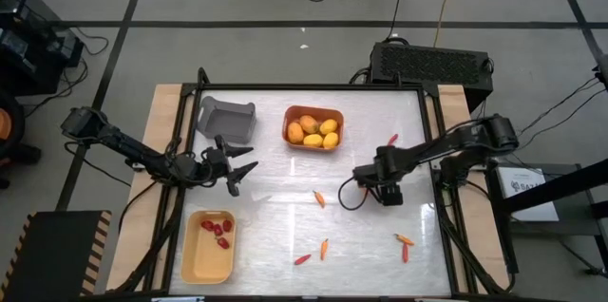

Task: Sort produce into baskets
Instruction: Put the red chili pepper into the yellow bin, then put the yellow chili pepper into the black bin

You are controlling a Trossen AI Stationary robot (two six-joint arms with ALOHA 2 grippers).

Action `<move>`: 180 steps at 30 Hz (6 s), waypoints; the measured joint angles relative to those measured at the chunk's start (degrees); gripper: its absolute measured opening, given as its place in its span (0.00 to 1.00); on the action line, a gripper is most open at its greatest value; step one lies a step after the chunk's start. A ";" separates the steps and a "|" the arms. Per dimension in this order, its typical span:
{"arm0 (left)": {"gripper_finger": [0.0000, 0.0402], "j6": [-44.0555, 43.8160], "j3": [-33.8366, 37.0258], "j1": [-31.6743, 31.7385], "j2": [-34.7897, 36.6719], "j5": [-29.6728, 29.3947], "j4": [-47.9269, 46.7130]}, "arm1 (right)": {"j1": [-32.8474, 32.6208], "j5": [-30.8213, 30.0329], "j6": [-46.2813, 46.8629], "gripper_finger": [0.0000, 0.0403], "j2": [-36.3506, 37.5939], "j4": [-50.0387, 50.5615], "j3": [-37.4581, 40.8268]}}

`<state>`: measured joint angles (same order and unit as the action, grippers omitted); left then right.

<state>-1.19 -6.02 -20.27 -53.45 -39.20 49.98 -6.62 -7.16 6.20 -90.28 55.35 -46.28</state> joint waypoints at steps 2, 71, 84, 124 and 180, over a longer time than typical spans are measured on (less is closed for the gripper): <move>0.57 0.00 0.00 0.00 0.00 0.00 0.02 | 0.25 0.06 -0.02 0.58 -1.36 -0.03 -0.06; 0.57 0.09 -0.02 0.01 0.00 -0.09 0.00 | -12.35 2.76 -17.86 0.25 -62.25 -96.77 -70.65; 0.57 0.15 -0.02 0.02 0.00 -0.09 -0.02 | -8.51 2.85 -11.08 0.26 -69.26 -88.61 -82.55; 0.57 0.63 -0.04 0.02 0.00 -0.11 -0.17 | -10.66 4.50 6.28 0.55 -49.11 -17.31 -82.51; 0.57 -0.48 -58.09 4.32 -56.21 28.68 -43.46 | -49.75 -55.72 48.90 0.55 -35.04 34.56 -75.08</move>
<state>-1.68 -64.11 -15.96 -109.66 -10.52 6.52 -56.37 -62.88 55.10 -125.32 89.91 -121.36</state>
